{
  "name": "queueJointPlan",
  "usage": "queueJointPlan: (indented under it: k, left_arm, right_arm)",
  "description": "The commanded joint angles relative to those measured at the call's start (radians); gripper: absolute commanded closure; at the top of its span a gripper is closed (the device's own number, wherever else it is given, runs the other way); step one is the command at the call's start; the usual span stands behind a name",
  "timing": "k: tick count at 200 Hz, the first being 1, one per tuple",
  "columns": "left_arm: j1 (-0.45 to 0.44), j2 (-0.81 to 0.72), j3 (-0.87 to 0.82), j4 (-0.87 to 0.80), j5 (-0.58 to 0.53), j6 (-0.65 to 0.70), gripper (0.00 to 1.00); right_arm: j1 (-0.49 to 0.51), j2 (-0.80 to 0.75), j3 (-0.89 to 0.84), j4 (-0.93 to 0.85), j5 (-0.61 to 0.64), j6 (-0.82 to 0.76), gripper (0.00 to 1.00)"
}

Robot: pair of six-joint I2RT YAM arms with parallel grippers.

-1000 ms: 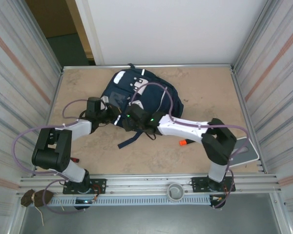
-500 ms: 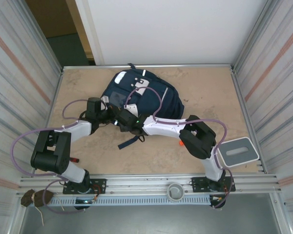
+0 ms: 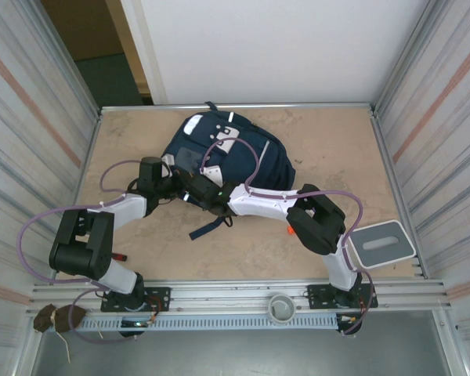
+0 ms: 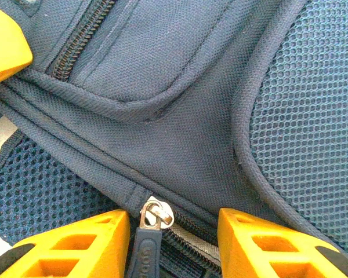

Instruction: Pack the student bag

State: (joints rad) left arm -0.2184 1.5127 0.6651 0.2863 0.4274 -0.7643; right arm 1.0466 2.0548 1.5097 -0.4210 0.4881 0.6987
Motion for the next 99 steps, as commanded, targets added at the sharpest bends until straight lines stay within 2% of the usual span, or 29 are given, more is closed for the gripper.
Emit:
queueJointPlan:
  k: [1,99]
  left_arm:
    - [-0.011,-0.015,-0.010,0.004,0.029,0.023,1.00]
    - [-0.012,-0.005,-0.009,-0.001,0.021,0.035,1.00]
  right_arm:
    - [-0.004,-0.014,0.018,-0.014,-0.018,-0.010,0.61]
    - [-0.002,-0.065,-0.038,-0.010,-0.066,-0.011,0.85]
